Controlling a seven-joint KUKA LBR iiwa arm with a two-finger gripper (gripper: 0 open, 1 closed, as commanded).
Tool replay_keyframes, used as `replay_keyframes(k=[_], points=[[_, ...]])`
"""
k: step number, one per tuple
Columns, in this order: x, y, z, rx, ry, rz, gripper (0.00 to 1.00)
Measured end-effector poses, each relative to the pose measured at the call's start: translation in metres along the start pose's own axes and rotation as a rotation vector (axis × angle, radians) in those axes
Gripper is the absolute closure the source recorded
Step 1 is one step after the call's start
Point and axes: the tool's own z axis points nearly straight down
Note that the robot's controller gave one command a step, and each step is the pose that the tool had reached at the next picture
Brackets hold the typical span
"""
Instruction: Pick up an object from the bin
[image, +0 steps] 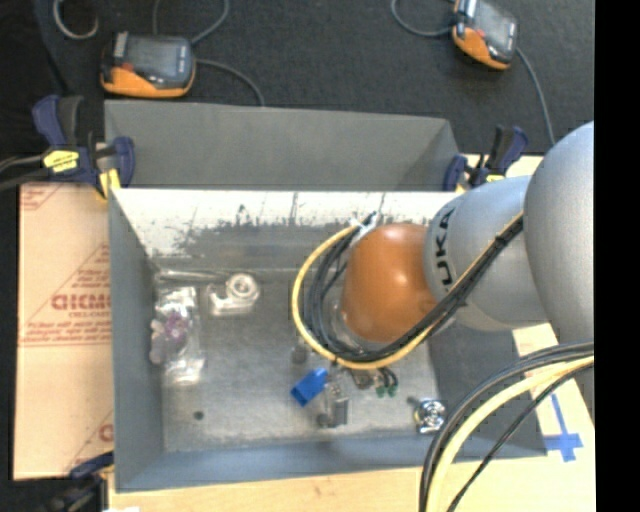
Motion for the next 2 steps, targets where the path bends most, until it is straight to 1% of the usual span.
replay_keyframes(k=[1, 2], points=[[-0.006, 0.010, -0.035, 0.001, -0.011, -0.061, 0.00], [-0.003, 0.021, -0.034, -0.002, -0.005, -0.050, 0.00]])
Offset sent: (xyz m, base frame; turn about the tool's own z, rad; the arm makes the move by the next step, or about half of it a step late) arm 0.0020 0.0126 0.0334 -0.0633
